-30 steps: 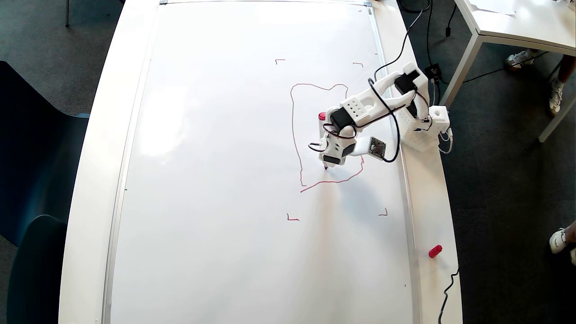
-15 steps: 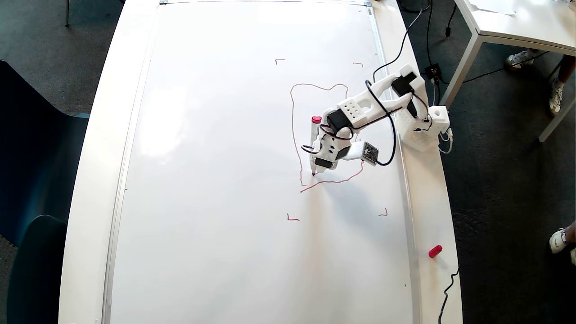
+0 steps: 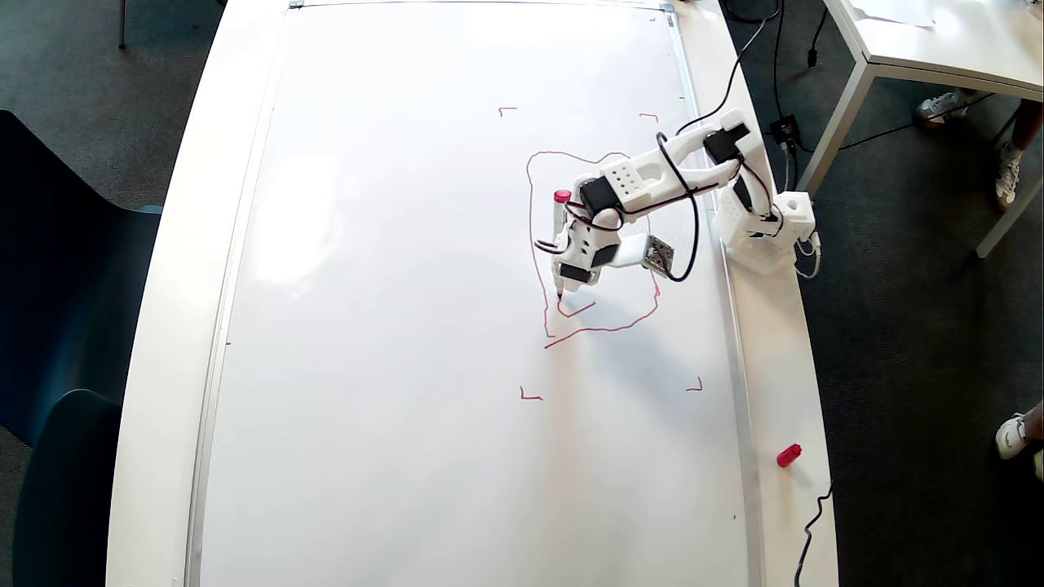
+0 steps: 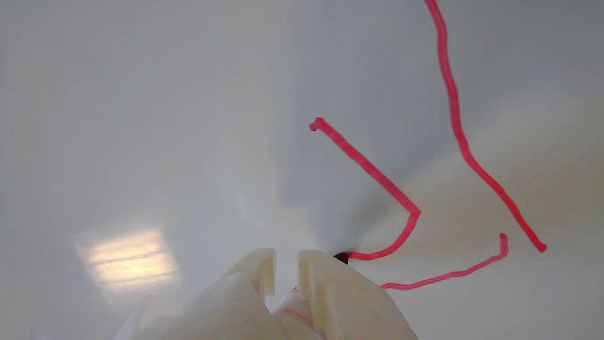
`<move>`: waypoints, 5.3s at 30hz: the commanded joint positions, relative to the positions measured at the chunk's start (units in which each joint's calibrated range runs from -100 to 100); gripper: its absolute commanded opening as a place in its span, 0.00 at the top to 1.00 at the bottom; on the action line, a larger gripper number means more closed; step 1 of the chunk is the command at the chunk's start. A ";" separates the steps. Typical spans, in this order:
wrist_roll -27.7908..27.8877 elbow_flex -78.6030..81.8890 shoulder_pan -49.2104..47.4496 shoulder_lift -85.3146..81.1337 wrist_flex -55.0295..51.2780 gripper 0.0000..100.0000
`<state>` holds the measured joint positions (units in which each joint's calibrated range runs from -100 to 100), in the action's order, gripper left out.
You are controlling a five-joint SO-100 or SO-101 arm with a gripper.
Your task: Draw on a whiteboard a robot head using a pen attached to the gripper
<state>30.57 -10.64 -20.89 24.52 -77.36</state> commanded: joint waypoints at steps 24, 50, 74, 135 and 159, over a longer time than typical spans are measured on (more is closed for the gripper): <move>3.16 18.59 2.58 -12.83 -2.13 0.99; 3.37 13.14 -4.27 -15.34 -5.00 0.99; 12.49 11.51 22.84 -17.27 -9.86 0.99; -12.12 15.41 24.83 -9.72 8.82 0.99; -10.19 16.41 29.84 -10.81 6.04 0.99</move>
<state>20.21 5.53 7.92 14.70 -69.00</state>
